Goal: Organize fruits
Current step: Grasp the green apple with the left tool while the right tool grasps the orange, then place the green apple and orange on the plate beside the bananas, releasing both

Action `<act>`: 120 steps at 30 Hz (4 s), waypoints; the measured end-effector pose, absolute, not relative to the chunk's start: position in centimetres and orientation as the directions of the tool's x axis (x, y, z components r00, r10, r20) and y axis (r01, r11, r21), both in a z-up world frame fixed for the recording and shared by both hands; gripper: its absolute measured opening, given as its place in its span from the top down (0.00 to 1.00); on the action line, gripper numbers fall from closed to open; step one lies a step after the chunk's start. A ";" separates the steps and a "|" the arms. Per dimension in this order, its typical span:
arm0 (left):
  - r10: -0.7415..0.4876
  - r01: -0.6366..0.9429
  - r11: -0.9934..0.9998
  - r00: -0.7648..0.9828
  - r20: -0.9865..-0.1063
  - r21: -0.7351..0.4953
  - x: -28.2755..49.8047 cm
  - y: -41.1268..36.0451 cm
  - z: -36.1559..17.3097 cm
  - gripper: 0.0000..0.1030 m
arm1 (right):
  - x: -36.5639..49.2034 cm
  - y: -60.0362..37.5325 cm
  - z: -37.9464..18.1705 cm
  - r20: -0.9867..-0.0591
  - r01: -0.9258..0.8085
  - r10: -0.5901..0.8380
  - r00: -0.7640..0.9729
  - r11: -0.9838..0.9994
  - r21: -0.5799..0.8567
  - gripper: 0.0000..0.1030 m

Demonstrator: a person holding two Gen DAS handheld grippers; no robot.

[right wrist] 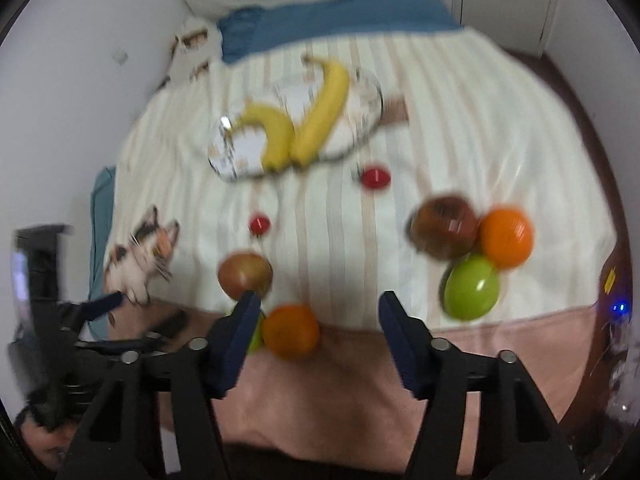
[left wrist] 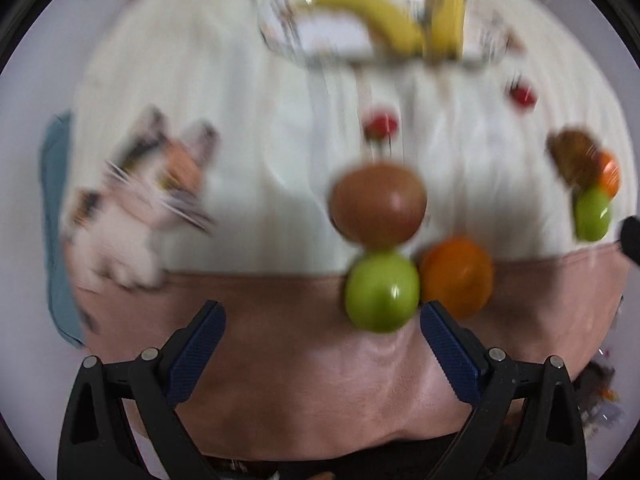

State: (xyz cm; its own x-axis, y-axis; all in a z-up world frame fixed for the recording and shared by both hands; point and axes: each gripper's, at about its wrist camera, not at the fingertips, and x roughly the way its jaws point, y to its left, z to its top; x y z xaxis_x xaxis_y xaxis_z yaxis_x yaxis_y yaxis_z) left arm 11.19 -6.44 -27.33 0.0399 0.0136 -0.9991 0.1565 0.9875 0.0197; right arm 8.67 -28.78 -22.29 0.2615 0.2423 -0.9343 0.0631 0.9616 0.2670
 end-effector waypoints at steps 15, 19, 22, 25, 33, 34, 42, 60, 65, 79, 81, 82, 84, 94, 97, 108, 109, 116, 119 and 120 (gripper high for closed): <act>-0.043 0.182 0.983 0.033 -0.999 -0.036 9.3 -8.6 -31.6 0.48 | 9.5 -27.2 -31.4 -0.927 0.109 0.368 0.076 0.921 0.375 0.37; 0.000 0.127 0.992 0.063 -0.998 0.008 8.7 -5.1 -30.5 0.48 | 9.8 -26.1 -32.4 -0.919 0.096 0.392 0.051 0.914 0.395 0.37; 0.033 0.069 0.997 0.068 -0.997 0.038 8.6 -1.8 -30.0 0.48 | 10.5 -25.2 -33.5 -0.917 0.090 0.397 0.028 0.913 0.398 0.37; -0.010 0.017 1.000 0.031 -0.999 -0.009 9.0 0.2 -30.9 0.47 | 11.0 -23.9 -35.3 -0.916 0.088 0.402 -0.014 0.913 0.399 0.36; 0.021 0.017 1.000 -0.020 -1.000 0.021 9.8 -0.3 -34.4 0.45 | 11.5 -21.6 -38.0 -0.945 0.061 0.319 -0.066 0.947 0.316 0.30; 0.027 0.019 0.999 -0.015 -1.000 0.027 9.7 -0.3 -34.6 0.46 | 11.5 -21.4 -38.0 -0.948 0.056 0.311 -0.068 0.950 0.307 0.30; 0.053 0.033 0.998 -0.004 -0.999 0.053 12.1 -1.5 -34.4 0.48 | 11.3 -18.8 -38.8 -0.979 0.001 0.195 -0.067 0.981 0.195 0.30; 0.041 0.092 0.994 0.135 -0.990 0.054 11.3 -7.1 -26.3 0.49 | 8.8 -18.8 -35.1 -0.980 -0.023 0.188 0.072 0.982 0.187 0.35; -0.001 0.101 0.995 0.176 -0.984 0.017 11.3 -8.0 -23.4 0.49 | 9.2 -20.0 -32.1 -0.972 -0.025 0.194 0.136 0.981 0.192 0.35; -0.126 0.155 0.984 0.279 -0.952 -0.084 18.8 -9.3 -17.1 0.49 | 15.6 -26.8 -23.9 -0.928 0.018 0.250 0.277 0.964 0.265 0.35; -0.114 0.159 0.985 0.285 -0.952 -0.071 20.9 -9.3 -17.3 0.49 | 18.0 -27.8 -23.2 -0.927 0.021 0.220 0.304 0.971 0.237 0.35; -0.108 0.158 0.985 0.286 -0.952 -0.064 21.6 -9.2 -17.5 0.49 | 19.0 -27.8 -23.2 -0.927 0.022 0.208 0.311 0.974 0.226 0.35; -0.095 0.154 0.987 0.276 -0.957 -0.054 23.7 -9.0 -18.2 0.49 | 21.8 -28.7 -23.6 -0.931 0.027 0.175 0.321 0.981 0.194 0.35; -0.080 0.141 0.988 0.137 -0.987 -0.061 32.8 -8.3 -24.8 0.49 | 31.1 -30.6 -28.9 -0.964 -0.013 0.120 0.238 0.993 0.120 0.35; -0.105 0.135 0.987 0.107 -0.989 -0.090 34.1 -8.4 -25.9 0.49 | 32.2 -29.8 -30.0 -0.968 -0.049 0.119 0.223 0.993 0.110 0.35; -0.160 0.122 0.980 0.038 -0.986 -0.155 35.8 -8.8 -28.9 0.48 | 33.3 -27.7 -31.1 -0.975 -0.114 0.111 0.192 0.989 0.090 0.35; -0.166 0.120 0.980 0.033 -0.986 -0.161 35.8 -8.9 -29.0 0.48 | 33.4 -27.8 -31.2 -0.975 -0.109 0.115 0.190 0.989 0.095 0.35; -0.163 0.097 0.982 0.007 -0.987 -0.161 35.7 -9.0 -30.6 0.48 | 33.5 -28.6 -31.4 -0.972 -0.091 0.156 0.175 0.986 0.142 0.34; -0.156 0.088 0.984 0.016 -0.988 -0.154 35.8 -9.0 -30.5 0.48 | 33.5 -28.6 -31.4 -0.971 -0.077 0.156 0.180 0.987 0.144 0.32; -0.155 0.087 0.984 0.012 -0.988 -0.154 35.8 -8.9 -30.4 0.46 | 33.5 -28.6 -31.4 -0.971 -0.072 0.155 0.181 0.987 0.144 0.32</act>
